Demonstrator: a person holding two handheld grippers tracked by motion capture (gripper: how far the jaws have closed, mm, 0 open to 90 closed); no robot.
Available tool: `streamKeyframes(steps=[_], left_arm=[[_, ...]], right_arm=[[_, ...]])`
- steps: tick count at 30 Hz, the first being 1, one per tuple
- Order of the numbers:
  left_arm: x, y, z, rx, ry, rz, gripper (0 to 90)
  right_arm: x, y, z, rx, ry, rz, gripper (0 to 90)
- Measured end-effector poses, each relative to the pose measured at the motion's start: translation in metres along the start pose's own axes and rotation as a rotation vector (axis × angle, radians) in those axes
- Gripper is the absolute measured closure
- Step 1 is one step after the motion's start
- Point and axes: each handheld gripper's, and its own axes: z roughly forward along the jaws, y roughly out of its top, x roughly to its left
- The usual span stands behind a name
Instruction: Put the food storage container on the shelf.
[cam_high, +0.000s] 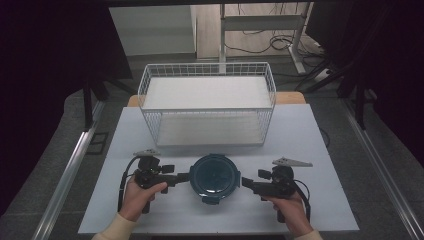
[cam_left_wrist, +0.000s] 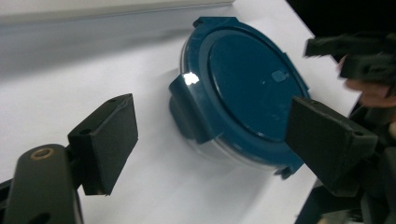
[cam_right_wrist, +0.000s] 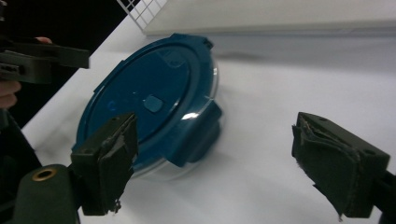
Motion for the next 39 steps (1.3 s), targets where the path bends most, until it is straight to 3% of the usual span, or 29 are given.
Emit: streamKeyframes(steps=[8, 14, 18, 24, 27, 30, 39], left_arm=[[0.010, 0.007, 0.007, 0.009, -0.044, -0.071, 16.7], [0.017, 0.006, 0.026, 0.075, -0.058, -0.090, 16.8], [0.014, 0.006, 0.033, 0.082, -0.089, -0.098, 17.1], [0.015, 0.005, 0.038, 0.090, -0.085, -0.118, 17.3], [0.017, 0.005, 0.042, 0.095, -0.107, -0.133, 17.3], [0.019, 0.004, 0.049, 0.114, -0.131, -0.160, 17.3], [0.022, 0.001, 0.057, 0.158, -0.155, -0.188, 21.7]], right_arm=[[0.010, 0.010, 0.025, 0.042, -0.008, 0.067, 12.6], [0.014, 0.010, 0.042, 0.063, 0.002, 0.118, 11.4], [0.015, 0.009, 0.045, 0.073, 0.013, 0.127, 11.4], [0.016, 0.006, 0.049, 0.094, 0.017, 0.154, 9.5], [0.016, 0.005, 0.052, 0.106, 0.024, 0.166, 9.2], [0.016, 0.004, 0.054, 0.108, 0.033, 0.187, 9.2], [0.016, -0.004, 0.060, 0.128, 0.048, 0.261, 10.9]])
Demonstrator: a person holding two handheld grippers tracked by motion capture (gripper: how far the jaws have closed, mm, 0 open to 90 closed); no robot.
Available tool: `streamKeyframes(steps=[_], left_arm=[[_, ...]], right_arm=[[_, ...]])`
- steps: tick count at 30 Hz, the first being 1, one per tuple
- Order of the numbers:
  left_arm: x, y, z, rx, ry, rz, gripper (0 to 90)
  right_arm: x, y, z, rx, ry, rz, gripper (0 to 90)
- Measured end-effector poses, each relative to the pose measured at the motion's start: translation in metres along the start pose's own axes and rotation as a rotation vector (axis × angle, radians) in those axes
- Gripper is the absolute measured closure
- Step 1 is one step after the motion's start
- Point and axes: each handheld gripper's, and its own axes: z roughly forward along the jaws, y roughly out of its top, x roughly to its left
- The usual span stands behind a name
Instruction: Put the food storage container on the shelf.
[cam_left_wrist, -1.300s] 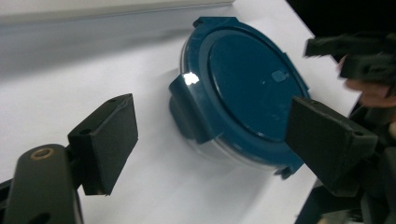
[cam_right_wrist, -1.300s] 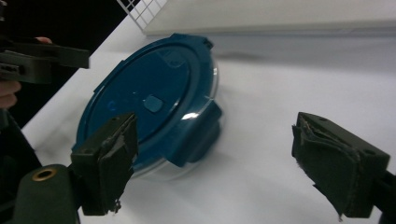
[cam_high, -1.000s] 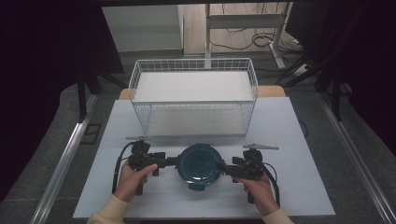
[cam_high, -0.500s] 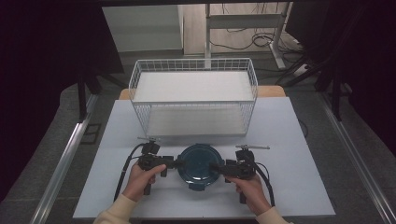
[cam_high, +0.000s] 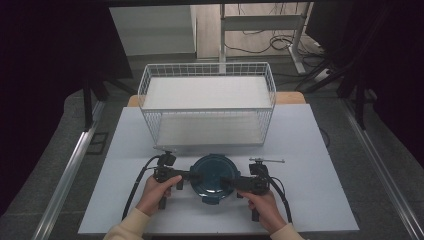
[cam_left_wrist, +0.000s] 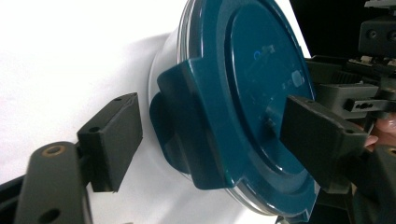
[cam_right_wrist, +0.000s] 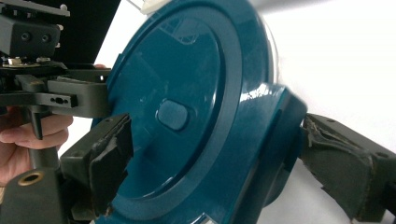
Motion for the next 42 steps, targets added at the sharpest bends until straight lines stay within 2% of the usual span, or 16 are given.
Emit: streamKeyframes(steps=[3, 5, 8, 13, 14, 16, 21, 23, 35, 42], left_arm=[[0.001, -0.001, 0.002, 0.006, -0.030, -0.015, 23.4], [0.003, -0.003, 0.004, 0.010, -0.065, -0.042, 26.2], [0.001, -0.003, 0.003, 0.006, -0.050, -0.043, 27.2], [-0.002, -0.005, 0.002, -0.015, -0.042, -0.052, 28.6], [-0.005, -0.006, 0.001, -0.019, -0.033, -0.044, 29.2], [-0.009, -0.008, -0.002, -0.026, -0.016, -0.013, 30.2], [-0.016, -0.013, -0.005, -0.053, 0.001, 0.008, 32.6], [-0.018, -0.015, -0.006, -0.062, 0.003, 0.010, 33.6], [-0.024, -0.019, -0.013, -0.077, 0.023, 0.010, 36.8], [-0.028, -0.018, -0.015, -0.082, 0.029, 0.023, 37.8]], right_arm=[[-0.001, -0.001, 0.001, -0.011, 0.007, 0.014, 17.6], [-0.001, -0.001, 0.001, -0.013, 0.016, 0.012, 19.5], [-0.001, -0.001, 0.000, -0.023, 0.011, 0.015, 21.9], [-0.003, -0.001, -0.003, -0.043, 0.014, 0.066, 27.5], [-0.003, -0.002, -0.004, -0.052, 0.017, 0.088, 28.6], [-0.003, -0.003, -0.007, -0.058, 0.023, 0.092, 29.8], [0.001, -0.008, -0.012, -0.073, 0.025, 0.066, 30.7], [0.000, -0.009, -0.013, -0.077, 0.034, 0.041, 31.4], [0.004, -0.012, -0.017, -0.116, 0.045, -0.048, 34.6], [0.007, -0.011, -0.019, -0.122, 0.042, -0.080, 34.8]])
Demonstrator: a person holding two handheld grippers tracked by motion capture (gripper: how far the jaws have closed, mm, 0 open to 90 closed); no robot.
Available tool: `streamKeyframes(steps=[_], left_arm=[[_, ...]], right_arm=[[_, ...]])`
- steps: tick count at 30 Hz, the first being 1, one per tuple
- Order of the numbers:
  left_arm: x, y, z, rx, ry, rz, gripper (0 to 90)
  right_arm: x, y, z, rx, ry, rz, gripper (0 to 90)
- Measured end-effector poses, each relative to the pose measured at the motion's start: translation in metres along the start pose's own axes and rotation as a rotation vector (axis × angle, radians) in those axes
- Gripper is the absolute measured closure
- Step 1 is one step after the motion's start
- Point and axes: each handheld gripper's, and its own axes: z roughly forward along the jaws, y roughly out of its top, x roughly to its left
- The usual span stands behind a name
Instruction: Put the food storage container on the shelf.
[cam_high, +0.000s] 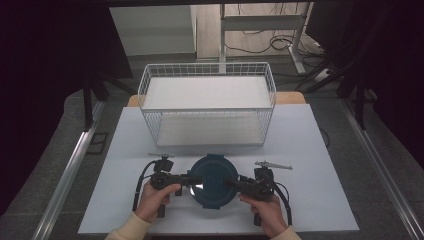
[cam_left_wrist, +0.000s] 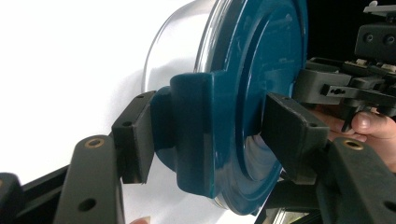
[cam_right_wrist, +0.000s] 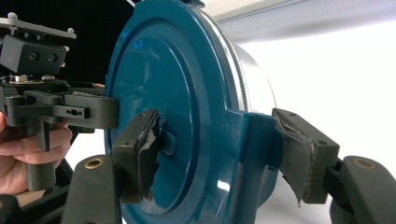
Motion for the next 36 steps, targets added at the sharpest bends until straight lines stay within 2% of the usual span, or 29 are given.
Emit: streamKeyframes(steps=[12, 17, 27, 36], left_arm=[[-0.014, 0.007, -0.010, -0.020, 0.005, 0.060, 38.7], [-0.019, 0.014, -0.014, -0.030, 0.012, 0.087, 38.9], [-0.028, 0.030, -0.021, -0.052, 0.015, 0.113, 38.8], [-0.035, 0.046, -0.030, -0.083, 0.017, 0.136, 38.8]], right_arm=[[0.010, 0.007, -0.010, -0.029, 0.010, -0.070, 34.9], [0.013, 0.014, -0.013, -0.026, 0.013, -0.081, 35.0], [0.020, 0.035, -0.017, -0.023, 0.015, -0.128, 35.1], [0.028, 0.055, -0.021, -0.041, 0.014, -0.157, 35.1]])
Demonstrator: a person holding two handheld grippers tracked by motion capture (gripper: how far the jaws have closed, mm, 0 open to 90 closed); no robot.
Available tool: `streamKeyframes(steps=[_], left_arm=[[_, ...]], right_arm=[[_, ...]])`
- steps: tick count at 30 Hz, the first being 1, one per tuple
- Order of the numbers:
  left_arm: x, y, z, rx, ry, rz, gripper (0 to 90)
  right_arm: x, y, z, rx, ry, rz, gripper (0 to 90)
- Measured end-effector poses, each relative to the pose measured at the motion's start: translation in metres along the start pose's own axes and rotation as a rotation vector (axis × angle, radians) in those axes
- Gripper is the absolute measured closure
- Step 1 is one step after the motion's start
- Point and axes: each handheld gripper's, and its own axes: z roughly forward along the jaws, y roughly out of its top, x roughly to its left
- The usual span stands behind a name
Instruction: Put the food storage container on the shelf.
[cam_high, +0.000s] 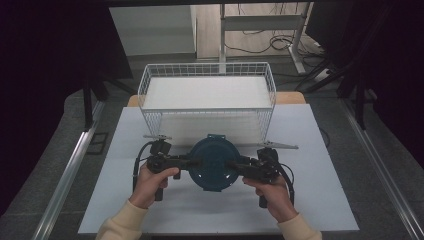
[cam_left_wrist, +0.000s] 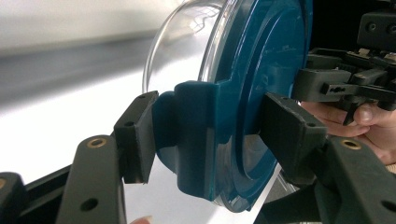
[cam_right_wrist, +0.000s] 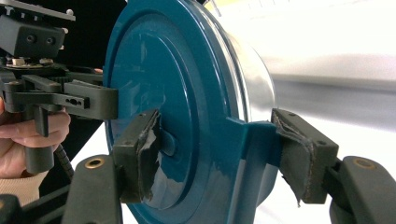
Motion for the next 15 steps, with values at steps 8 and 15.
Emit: streamKeyframes(steps=[8, 15], left_arm=[[-0.006, 0.017, -0.012, -0.028, 0.005, 0.013, 39.4], [-0.010, 0.034, -0.020, -0.053, -0.002, 0.031, 39.5]], right_arm=[[0.007, 0.020, -0.001, -0.007, 0.011, -0.012, 35.2], [0.014, 0.040, -0.004, -0.021, 0.008, -0.041, 35.1]])
